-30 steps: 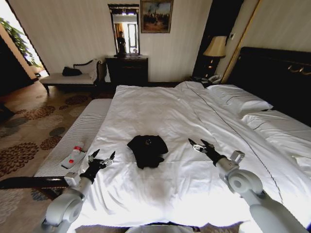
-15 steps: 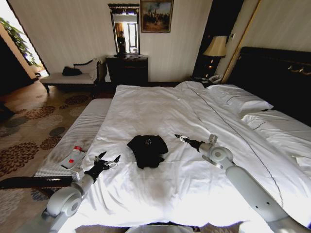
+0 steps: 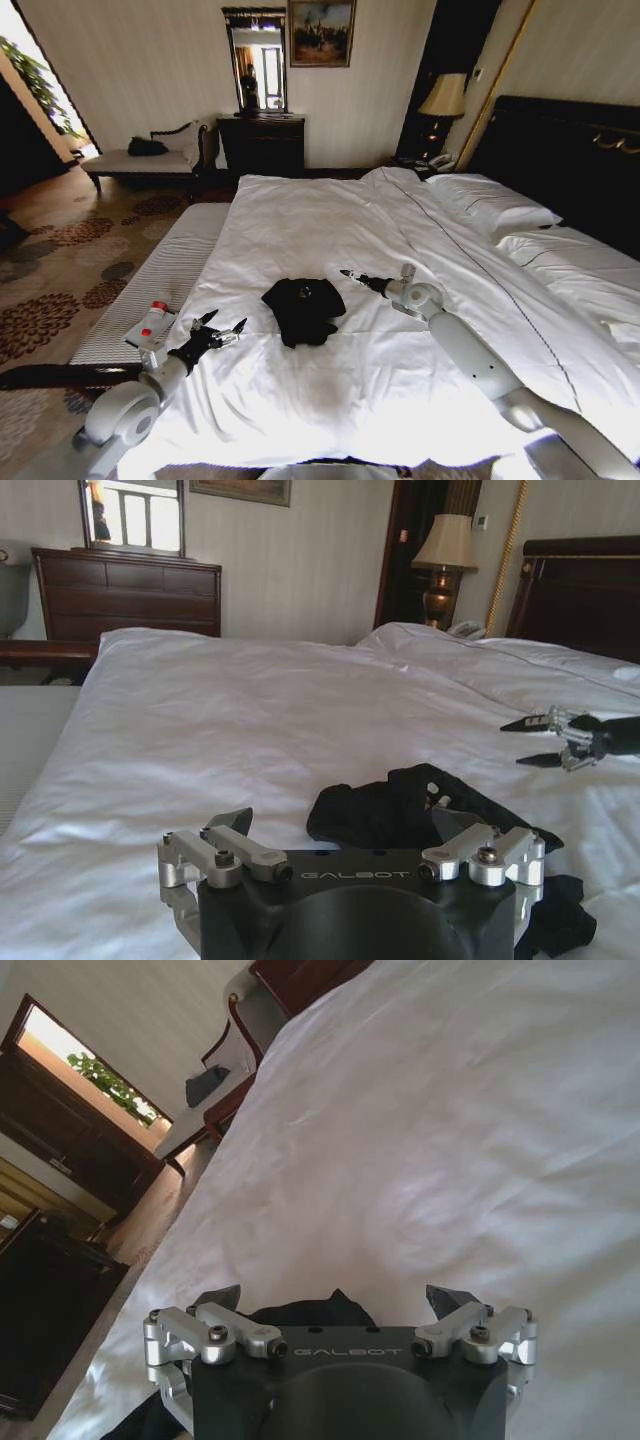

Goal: Fold the clothes on the bed.

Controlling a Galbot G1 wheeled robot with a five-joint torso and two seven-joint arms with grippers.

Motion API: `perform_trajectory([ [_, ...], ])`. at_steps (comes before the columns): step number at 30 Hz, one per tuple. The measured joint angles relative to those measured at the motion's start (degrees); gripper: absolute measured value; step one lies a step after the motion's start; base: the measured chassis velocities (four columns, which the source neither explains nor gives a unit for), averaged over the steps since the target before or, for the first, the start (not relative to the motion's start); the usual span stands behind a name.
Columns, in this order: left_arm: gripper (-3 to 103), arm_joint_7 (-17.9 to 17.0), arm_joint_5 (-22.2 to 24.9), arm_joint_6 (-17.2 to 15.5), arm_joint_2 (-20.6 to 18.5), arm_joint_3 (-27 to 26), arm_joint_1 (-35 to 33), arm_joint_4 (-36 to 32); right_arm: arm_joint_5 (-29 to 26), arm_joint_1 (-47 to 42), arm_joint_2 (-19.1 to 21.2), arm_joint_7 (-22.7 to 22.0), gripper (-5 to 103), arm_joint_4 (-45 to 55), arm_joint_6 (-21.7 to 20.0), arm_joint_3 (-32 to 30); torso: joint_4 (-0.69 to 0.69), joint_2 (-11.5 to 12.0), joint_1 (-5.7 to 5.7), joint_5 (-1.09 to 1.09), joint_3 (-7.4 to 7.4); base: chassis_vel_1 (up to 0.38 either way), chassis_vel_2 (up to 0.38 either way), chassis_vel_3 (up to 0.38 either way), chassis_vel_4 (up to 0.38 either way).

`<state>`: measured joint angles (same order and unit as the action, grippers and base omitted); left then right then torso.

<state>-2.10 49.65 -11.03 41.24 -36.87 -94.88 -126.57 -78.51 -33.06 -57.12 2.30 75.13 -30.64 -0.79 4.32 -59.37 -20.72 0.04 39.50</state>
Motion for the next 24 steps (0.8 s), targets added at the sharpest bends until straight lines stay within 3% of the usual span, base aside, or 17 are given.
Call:
perform_trajectory([
  [11, 100, -0.09, 0.12, -0.08, 0.73, 2.07, 0.9, 0.66, 4.64, 0.91, -8.13, 1.55, 100, -9.12, 0.48, 0.19, -0.01, 0.0, 0.0, 0.0, 0.0, 0.0, 0.0, 0.0, 0.0],
  [21, 100, -0.09, 0.21, -0.08, 0.32, 2.41, 1.09, 1.01, 6.37, 1.16, -9.65, 3.02, 102, -12.43, 0.85, 0.1, 0.02, 0.0, 0.0, 0.0, 0.0, 0.0, 0.0, 0.0, 0.0],
  [24, 100, -0.09, 0.21, -0.07, 0.19, 2.44, 1.12, 1.02, 6.45, 1.05, -9.61, 3.18, 96, -12.63, 0.86, 0.07, 0.02, 0.0, 0.0, 0.0, 0.0, 0.0, 0.0, 0.0, 0.0],
])
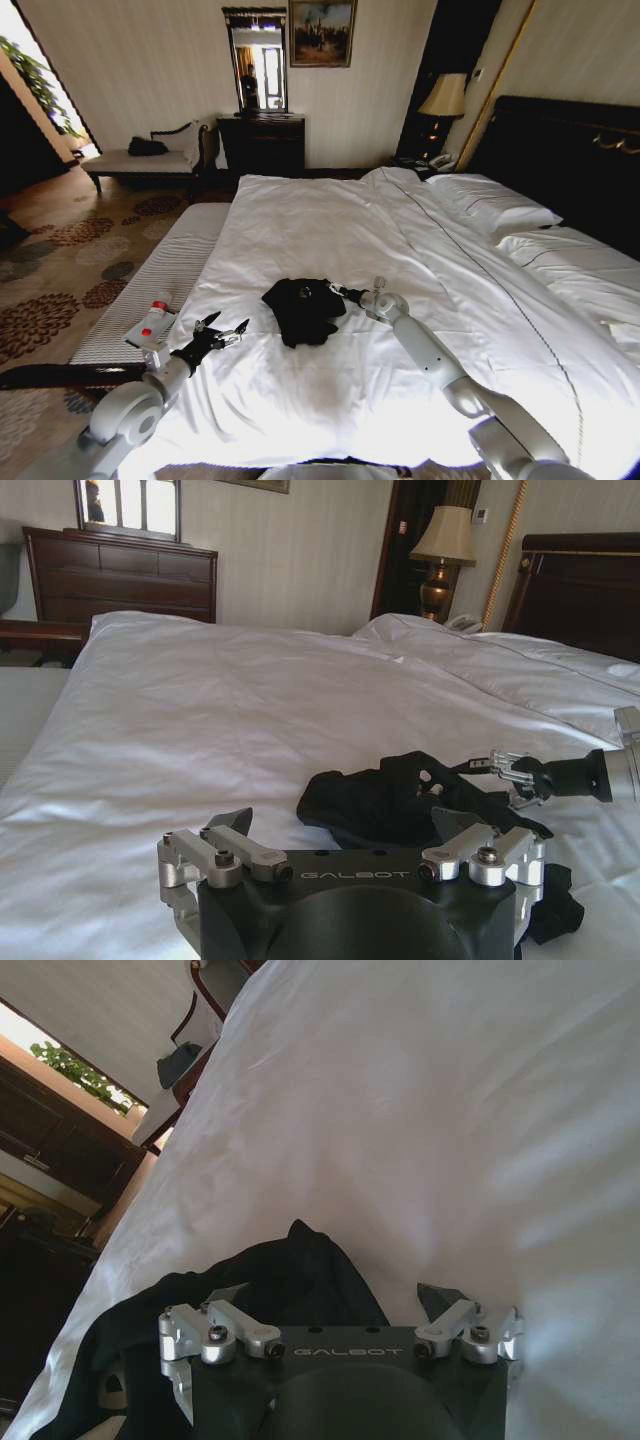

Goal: Fold the clothes on the bed.

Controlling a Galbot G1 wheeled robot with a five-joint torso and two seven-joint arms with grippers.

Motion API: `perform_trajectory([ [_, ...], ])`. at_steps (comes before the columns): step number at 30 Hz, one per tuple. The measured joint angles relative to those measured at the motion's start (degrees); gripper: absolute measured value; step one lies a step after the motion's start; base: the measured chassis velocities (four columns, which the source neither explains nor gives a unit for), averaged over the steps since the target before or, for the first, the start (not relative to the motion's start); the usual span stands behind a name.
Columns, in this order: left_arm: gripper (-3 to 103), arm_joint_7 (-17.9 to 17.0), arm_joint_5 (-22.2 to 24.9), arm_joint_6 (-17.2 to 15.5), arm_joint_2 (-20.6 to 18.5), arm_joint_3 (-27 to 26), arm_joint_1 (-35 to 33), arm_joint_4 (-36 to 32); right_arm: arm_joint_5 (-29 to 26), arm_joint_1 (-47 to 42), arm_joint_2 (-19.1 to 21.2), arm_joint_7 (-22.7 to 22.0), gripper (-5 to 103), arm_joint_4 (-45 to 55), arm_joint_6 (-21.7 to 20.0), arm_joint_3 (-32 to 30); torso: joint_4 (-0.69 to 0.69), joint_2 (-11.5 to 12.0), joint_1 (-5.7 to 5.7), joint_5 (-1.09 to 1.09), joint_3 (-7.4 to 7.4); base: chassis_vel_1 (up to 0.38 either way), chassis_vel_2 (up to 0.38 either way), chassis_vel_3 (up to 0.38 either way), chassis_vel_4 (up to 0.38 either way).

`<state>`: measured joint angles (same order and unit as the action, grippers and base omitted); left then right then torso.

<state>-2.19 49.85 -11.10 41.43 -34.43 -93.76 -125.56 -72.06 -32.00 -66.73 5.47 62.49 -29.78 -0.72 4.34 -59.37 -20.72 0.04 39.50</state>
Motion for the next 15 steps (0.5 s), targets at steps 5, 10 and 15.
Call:
perform_trajectory([
  [5, 100, 0.0, 0.02, 0.0, -0.16, 0.0, 0.08, 0.01, -0.15, -0.1, -0.23, 0.01, 77, -0.03, 0.0, -0.18, 0.0, 0.0, 0.0, -0.01, 0.0, 0.0, 0.0, 0.0, 0.0],
  [10, 100, 0.0, 0.08, 0.0, -0.16, -0.01, 0.08, -0.2, -0.24, -0.41, -0.36, 0.02, 61, 0.07, -0.03, -0.37, -0.01, 0.0, 0.0, -0.01, 0.0, 0.0, 0.0, 0.0, 0.0],
  [15, 100, -0.07, 0.23, 0.0, -0.04, -0.08, 0.0, -0.36, -0.11, -1.15, -0.33, 0.03, 39, 0.78, -0.17, -0.5, -0.01, 0.0, 0.0, -0.02, 0.0, 0.0, 0.0, 0.0, 0.0],
])
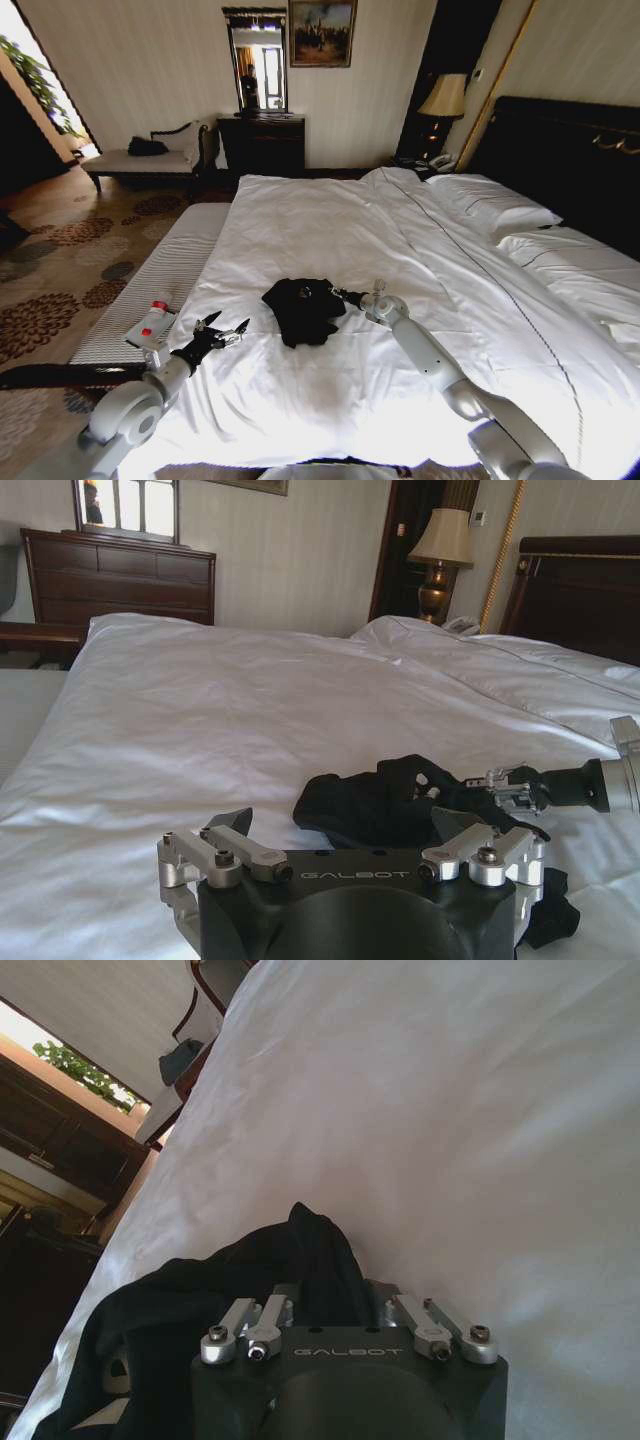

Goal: Fold the clothes on the bed.

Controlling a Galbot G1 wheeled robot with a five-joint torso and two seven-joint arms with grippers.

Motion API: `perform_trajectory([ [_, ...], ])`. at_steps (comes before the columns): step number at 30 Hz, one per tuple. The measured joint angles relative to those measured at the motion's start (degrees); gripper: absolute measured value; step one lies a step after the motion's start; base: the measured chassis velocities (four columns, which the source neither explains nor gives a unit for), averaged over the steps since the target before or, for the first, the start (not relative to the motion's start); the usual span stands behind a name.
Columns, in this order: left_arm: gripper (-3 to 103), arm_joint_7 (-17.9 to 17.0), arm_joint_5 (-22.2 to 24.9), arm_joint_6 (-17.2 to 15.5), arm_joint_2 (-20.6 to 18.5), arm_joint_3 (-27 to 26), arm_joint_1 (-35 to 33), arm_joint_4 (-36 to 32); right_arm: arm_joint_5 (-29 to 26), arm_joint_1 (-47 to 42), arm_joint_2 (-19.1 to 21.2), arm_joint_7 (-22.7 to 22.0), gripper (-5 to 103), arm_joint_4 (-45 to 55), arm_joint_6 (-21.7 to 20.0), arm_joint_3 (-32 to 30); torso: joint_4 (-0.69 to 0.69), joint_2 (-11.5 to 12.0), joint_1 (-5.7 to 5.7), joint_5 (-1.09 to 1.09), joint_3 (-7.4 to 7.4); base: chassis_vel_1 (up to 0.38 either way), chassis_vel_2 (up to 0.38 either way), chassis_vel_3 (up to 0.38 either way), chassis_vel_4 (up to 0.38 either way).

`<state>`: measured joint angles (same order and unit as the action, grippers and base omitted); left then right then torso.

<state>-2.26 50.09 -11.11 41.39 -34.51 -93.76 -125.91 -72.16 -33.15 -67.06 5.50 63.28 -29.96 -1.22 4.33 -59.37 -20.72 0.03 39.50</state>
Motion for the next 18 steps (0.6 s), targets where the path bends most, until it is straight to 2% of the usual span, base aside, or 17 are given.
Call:
perform_trajectory([
  [3, 100, -0.05, 0.1, 0.0, 0.0, -0.01, 0.01, 0.0, 0.02, -0.08, 0.06, 0.0, 33, 0.21, -0.02, -0.01, 0.0, 0.0, 0.0, 0.0, 0.0, 0.0, 0.0, 0.0, 0.0],
  [5, 100, -0.14, 0.42, -0.09, 0.0, -0.01, 0.14, 0.14, 0.01, -0.09, 0.17, -0.01, 22, 0.46, -0.06, -0.02, 0.0, 0.0, 0.0, 0.0, 0.0, 0.0, 0.0, 0.0, 0.0],
  [6, 100, -0.14, 0.42, -0.09, 0.0, -0.01, 0.14, 0.14, 0.01, -0.09, 0.17, -0.01, 22, 0.46, -0.06, -0.02, 0.0, 0.0, 0.0, 0.0, 0.0, 0.0, 0.0, 0.0, 0.0],
  [8, 100, -0.31, 0.71, -0.25, 0.01, -0.02, 0.27, 0.35, -0.02, -0.08, 0.23, -0.03, 12, 0.73, -0.1, 0.0, 0.01, 0.0, 0.0, 0.0, 0.0, 0.0, 0.0, 0.0, 0.0],
  [9, 100, -0.31, 0.71, -0.25, 0.01, -0.02, 0.27, 0.35, -0.02, -0.08, 0.23, -0.03, 12, 0.73, -0.1, 0.0, 0.01, 0.0, 0.0, 0.0, 0.0, 0.0, 0.0, 0.0, 0.0],
  [11, 100, -0.41, 0.98, -0.4, 0.09, -0.04, 0.41, 0.5, -0.06, -0.05, 0.29, -0.07, 2, 1.02, -0.15, 0.06, 0.01, 0.0, 0.0, 0.01, 0.0, 0.0, 0.0, 0.0, 0.0],
  [18, 100, -0.96, 1.39, -1.61, 0.32, -0.13, 0.94, 0.72, -0.04, -0.24, 0.46, -0.25, 0, 1.7, -0.19, 0.17, -0.01, 0.0, 0.0, 0.0, 0.0, 0.0, 0.0, 0.0, 0.0],
])
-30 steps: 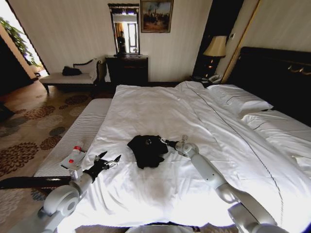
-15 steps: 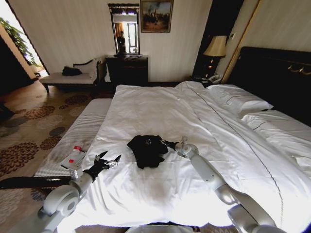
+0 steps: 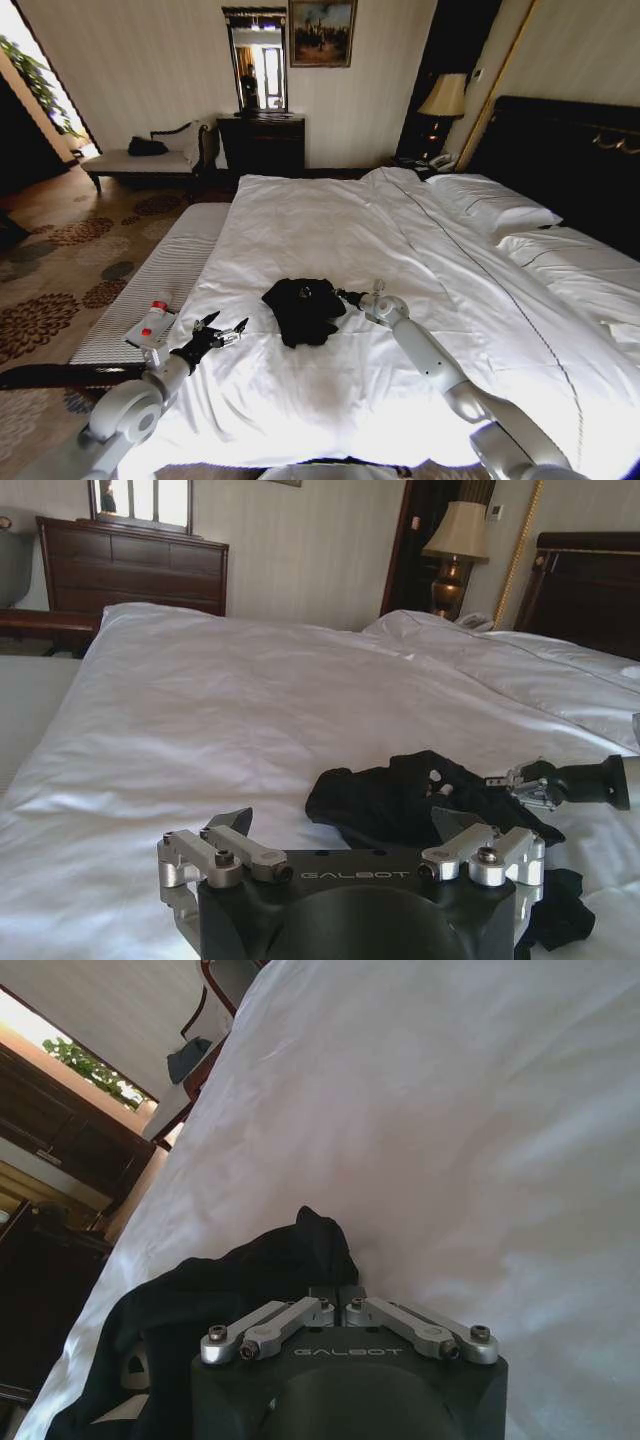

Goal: Fold the clothes on the bed.

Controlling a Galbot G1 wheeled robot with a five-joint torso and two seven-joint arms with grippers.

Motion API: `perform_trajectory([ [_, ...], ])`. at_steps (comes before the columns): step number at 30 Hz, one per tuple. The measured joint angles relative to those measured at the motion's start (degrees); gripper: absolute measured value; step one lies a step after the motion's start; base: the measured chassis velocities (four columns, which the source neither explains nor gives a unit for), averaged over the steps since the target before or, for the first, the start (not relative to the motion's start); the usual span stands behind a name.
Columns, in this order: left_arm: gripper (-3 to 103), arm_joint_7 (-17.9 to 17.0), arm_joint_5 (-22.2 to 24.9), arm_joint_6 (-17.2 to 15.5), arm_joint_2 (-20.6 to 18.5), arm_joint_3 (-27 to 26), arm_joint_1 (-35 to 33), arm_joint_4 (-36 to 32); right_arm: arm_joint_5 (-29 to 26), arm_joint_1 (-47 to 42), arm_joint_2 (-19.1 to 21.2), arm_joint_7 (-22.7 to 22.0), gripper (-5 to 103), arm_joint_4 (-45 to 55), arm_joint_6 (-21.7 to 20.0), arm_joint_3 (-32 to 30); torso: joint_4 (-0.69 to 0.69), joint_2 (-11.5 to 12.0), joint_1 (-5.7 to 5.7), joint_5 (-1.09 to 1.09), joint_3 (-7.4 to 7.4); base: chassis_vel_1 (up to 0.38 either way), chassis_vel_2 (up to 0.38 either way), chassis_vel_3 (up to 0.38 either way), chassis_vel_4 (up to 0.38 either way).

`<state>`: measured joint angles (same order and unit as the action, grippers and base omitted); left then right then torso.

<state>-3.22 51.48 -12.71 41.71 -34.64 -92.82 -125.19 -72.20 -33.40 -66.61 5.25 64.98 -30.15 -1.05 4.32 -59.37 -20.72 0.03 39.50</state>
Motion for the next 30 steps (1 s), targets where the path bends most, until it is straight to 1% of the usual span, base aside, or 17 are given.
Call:
perform_trajectory([
  [2, 100, -0.26, 0.83, -0.88, 0.12, -0.14, 0.35, 0.09, 0.02, -0.16, 0.13, -0.06, 0, 0.3, -0.01, 0.0, 0.0, 0.0, 0.0, 0.0, 0.0, 0.0, 0.0, 0.0, 0.0],
  [4, 100, -0.25, 3.82, -2.56, -0.04, -0.39, 1.23, 0.43, 0.05, -0.49, 0.56, -0.22, 0, 1.04, -0.02, 0.0, 0.0, 0.0, 0.0, 0.0, 0.0, 0.0, 0.0, 0.0, 0.0],
  [5, 100, -0.25, 3.82, -2.56, -0.04, -0.39, 1.23, 0.43, 0.05, -0.49, 0.56, -0.22, 0, 1.04, -0.02, 0.0, 0.0, 0.0, 0.0, 0.0, 0.0, 0.0, 0.0, 0.0, 0.0],
  [8, 100, 0.53, 10.3, -4.72, -1.24, -0.8, 3.16, 1.55, 0.04, -0.78, 1.31, -0.45, 0, 1.78, -0.07, 0.0, 0.02, 0.0, 0.0, 0.0, 0.0, 0.0, 0.0, 0.0, 0.0],
  [9, 100, 0.53, 10.3, -4.72, -1.24, -0.8, 3.16, 1.55, 0.04, -0.78, 1.31, -0.45, 0, 1.78, -0.07, 0.0, 0.02, 0.0, 0.0, 0.0, 0.0, 0.0, 0.0, 0.0, 0.0],
  [10, 100, 0.78, 11.81, -5.12, -1.61, -0.85, 3.77, 2.08, 0.02, -0.83, 1.5, -0.53, 0, 1.92, -0.09, 0.0, 0.02, 0.0, 0.0, 0.0, 0.0, 0.0, 0.0, 0.0, 0.0],
  [12, 100, 1.45, 16.63, -6.27, -2.84, -0.71, 6.68, 4.81, -0.01, -1.0, 1.92, -0.82, 0, 2.18, -0.2, 0.02, 0.01, 0.0, 0.0, -0.01, 0.0, 0.0, 0.0, 0.0, 0.0],
  [13, 100, 1.45, 16.63, -6.27, -2.84, -0.71, 6.68, 4.81, -0.01, -1.0, 1.92, -0.82, 0, 2.18, -0.2, 0.02, 0.01, 0.0, 0.0, -0.01, 0.0, 0.0, 0.0, 0.0, 0.0],
  [15, 100, 1.74, 19.49, -6.99, -3.43, -0.15, 8.76, 6.66, -0.01, -1.1, 2.09, -0.95, 0, 2.22, -0.24, 0.17, 0.01, 0.0, 0.0, 0.01, 0.0, 0.0, 0.0, 0.0, 0.0],
  [18, 100, 2.62, 23.09, -7.77, -4.53, 3.77, 15.72, 11.55, 0.11, -1.13, 2.22, -1.07, 0, 2.13, -0.27, 0.89, -0.01, 0.0, 0.0, 0.0, 0.0, 0.0, 0.0, 0.0, 0.0],
  [19, 100, 2.62, 23.09, -7.77, -4.53, 3.77, 15.72, 11.55, 0.11, -1.13, 2.22, -1.07, 0, 2.13, -0.27, 0.89, -0.01, 0.0, 0.0, 0.0, 0.0, 0.0, 0.0, 0.0, 0.0],
  [23, 100, 2.62, 26.4, -9.2, -4.11, 13.06, 29.76, 18.14, 0.3, -0.6, 1.73, -0.88, 0, 0.63, -0.26, 1.76, 0.04, 0.0, 0.0, -0.01, 0.0, 0.0, 0.0, 0.0, 0.0],
  [24, 100, 2.62, 26.4, -9.2, -4.11, 13.06, 29.76, 18.14, 0.3, -0.6, 1.73, -0.88, 0, 0.63, -0.26, 1.76, 0.04, 0.0, 0.0, -0.01, 0.0, 0.0, 0.0, 0.0, 0.0],
  [26, 100, 1.93, 28.22, -10.57, -2.2, 19.97, 37.77, 23.28, 0.41, -0.37, 1.17, -0.74, 0, -0.05, -0.2, 1.96, 0.02, 0.01, -0.01, -0.02, 0.01, 0.0, 0.0, 0.0, 0.0],
  [28, 100, 1.78, 28.45, -10.76, -1.81, 21.05, 38.86, 24.14, 0.42, -0.36, 1.08, -0.74, 0, -0.09, -0.18, 1.98, 0.01, 0.01, -0.01, -0.01, 0.01, 0.0, 0.0, 0.0, 0.0],
  [29, 100, 1.38, 29.17, -11.46, -0.16, 24.74, 42.7, 27.73, 0.58, -0.35, 0.79, -0.73, 0, -0.2, -0.16, 2.06, 0.03, 0.01, -0.01, 0.02, 0.01, 0.0, 0.0, 0.0, 0.0],
  [30, 100, 1.38, 29.17, -11.46, -0.16, 24.74, 42.7, 27.73, 0.58, -0.35, 0.79, -0.73, 0, -0.2, -0.16, 2.06, 0.03, 0.01, -0.01, 0.02, 0.01, 0.0, 0.0, 0.0, 0.0],
])
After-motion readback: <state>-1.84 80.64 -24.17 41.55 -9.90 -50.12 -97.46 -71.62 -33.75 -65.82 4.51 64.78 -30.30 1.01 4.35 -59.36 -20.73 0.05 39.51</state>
